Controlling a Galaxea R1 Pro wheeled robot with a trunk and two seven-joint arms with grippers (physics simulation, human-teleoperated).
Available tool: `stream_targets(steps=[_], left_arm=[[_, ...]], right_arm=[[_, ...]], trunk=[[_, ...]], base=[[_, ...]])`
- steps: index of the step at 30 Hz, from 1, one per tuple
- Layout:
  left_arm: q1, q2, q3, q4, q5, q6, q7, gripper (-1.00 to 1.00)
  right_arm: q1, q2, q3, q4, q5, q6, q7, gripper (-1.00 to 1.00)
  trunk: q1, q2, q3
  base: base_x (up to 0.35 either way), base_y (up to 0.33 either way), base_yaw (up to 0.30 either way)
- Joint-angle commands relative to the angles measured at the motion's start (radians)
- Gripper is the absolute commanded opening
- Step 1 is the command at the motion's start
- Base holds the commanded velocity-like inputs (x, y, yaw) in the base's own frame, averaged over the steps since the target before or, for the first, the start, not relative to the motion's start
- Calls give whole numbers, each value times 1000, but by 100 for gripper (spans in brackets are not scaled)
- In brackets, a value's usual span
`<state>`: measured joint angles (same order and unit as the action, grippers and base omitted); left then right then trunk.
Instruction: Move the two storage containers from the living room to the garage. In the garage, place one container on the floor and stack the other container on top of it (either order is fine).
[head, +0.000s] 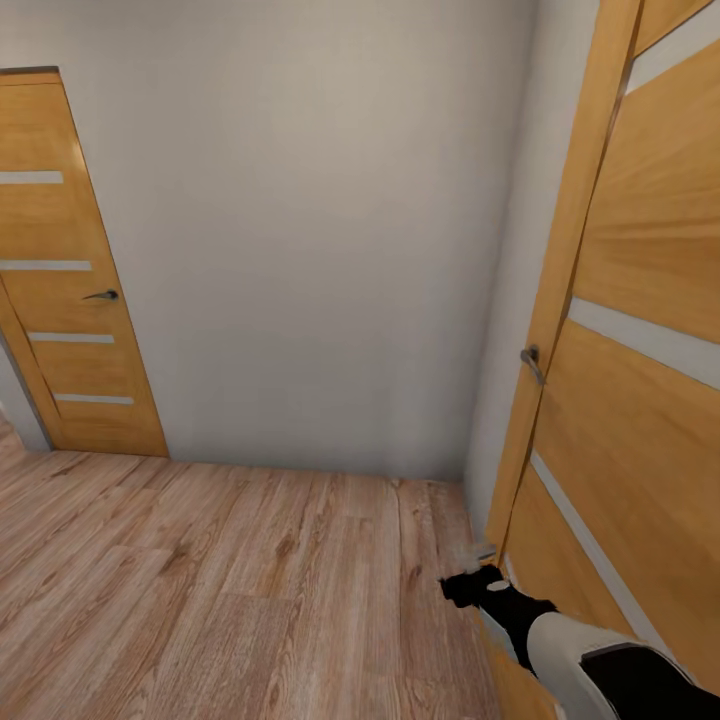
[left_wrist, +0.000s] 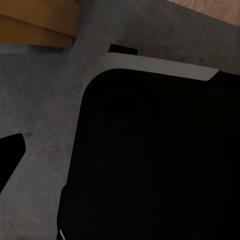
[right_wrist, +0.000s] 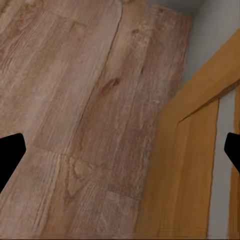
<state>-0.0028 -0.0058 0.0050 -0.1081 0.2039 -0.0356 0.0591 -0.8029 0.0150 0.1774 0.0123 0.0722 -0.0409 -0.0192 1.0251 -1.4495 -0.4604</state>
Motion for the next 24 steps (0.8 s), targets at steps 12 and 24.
stream_targets(steps=[12, 24], left_arm=[[0, 0, 1, -1, 7, -3, 2, 100], [0, -1, 1, -1, 7, -3, 2, 100]], right_arm=[[442, -78, 2, 21, 10, -9, 92, 100], [622, -94, 2, 21, 10, -35, 95, 100]], trunk=[[0, -1, -1], [0, -1, -1]], base=[[0, 0, 0], [0, 0, 0]])
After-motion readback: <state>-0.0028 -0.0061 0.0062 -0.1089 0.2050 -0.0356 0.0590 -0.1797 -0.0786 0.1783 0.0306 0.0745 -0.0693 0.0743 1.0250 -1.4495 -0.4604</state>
